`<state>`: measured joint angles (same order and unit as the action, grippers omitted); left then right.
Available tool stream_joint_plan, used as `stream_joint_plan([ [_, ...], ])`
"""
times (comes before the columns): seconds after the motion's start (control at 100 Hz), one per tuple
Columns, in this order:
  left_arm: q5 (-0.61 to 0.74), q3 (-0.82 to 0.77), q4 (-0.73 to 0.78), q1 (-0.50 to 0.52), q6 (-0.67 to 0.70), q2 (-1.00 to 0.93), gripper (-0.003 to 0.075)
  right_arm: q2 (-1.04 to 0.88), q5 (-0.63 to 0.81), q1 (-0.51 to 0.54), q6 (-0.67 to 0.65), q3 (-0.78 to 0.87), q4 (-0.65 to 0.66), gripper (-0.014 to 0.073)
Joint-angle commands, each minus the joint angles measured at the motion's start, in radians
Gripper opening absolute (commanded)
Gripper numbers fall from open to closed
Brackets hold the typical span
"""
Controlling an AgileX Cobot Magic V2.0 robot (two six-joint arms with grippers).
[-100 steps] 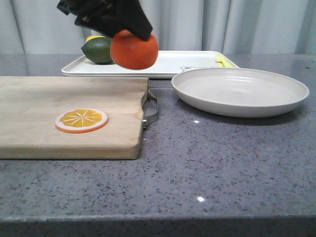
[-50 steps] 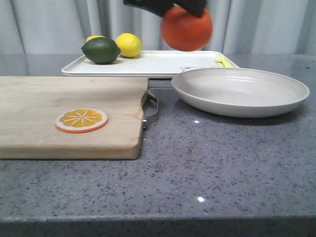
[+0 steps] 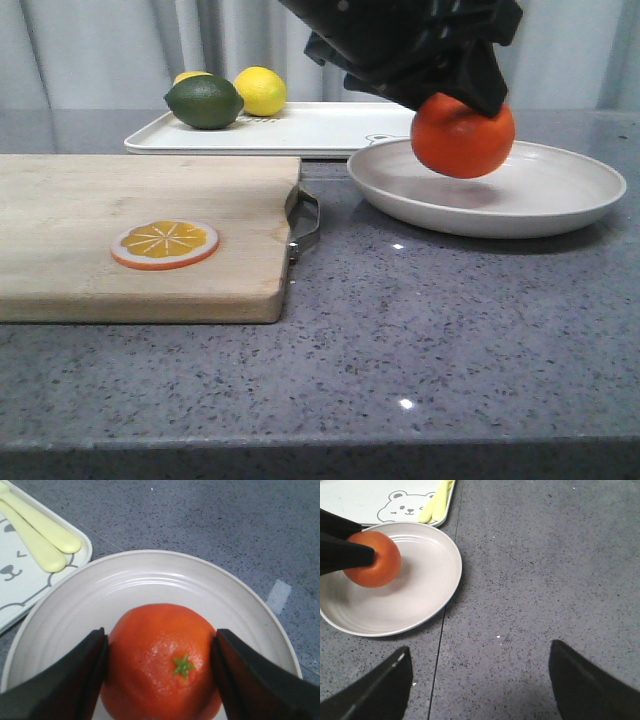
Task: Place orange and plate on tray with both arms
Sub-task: 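Lift the orange with the left gripper and carry it over the plate, then lower the orange onto the plate, open the left gripper, withdraw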
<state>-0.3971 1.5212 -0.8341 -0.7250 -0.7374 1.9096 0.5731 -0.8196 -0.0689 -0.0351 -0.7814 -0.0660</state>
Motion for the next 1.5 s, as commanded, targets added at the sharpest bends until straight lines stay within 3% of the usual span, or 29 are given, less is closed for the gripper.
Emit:
stream_joint_plan([
  [0.0,0.038,0.050,-0.039,-0.014,0.007,-0.032,0.0282,0.010,0.074,-0.001,0.006,-0.035,0.000,0.0568],
  [0.38,0.031,0.050,-0.039,-0.020,0.007,-0.022,0.0299,0.010,0.074,-0.001,0.006,-0.035,0.000,0.0568],
  [0.6,0.029,0.050,-0.037,-0.020,0.007,-0.022,0.0512,0.010,0.074,-0.001,0.006,-0.035,0.000,0.0568],
  [0.7,0.029,0.050,-0.037,-0.020,0.007,-0.022,0.0568,0.010,0.074,-0.001,0.006,-0.035,0.000,0.0568],
  [1.24,0.050,0.040,0.035,-0.020,0.007,-0.194,0.0568,0.010,0.072,-0.001,0.006,-0.035,0.001,0.0568],
  [1.49,0.096,-0.109,0.052,0.044,0.026,-0.362,0.0566,0.010,0.069,-0.001,0.006,-0.029,0.001,0.0568],
])
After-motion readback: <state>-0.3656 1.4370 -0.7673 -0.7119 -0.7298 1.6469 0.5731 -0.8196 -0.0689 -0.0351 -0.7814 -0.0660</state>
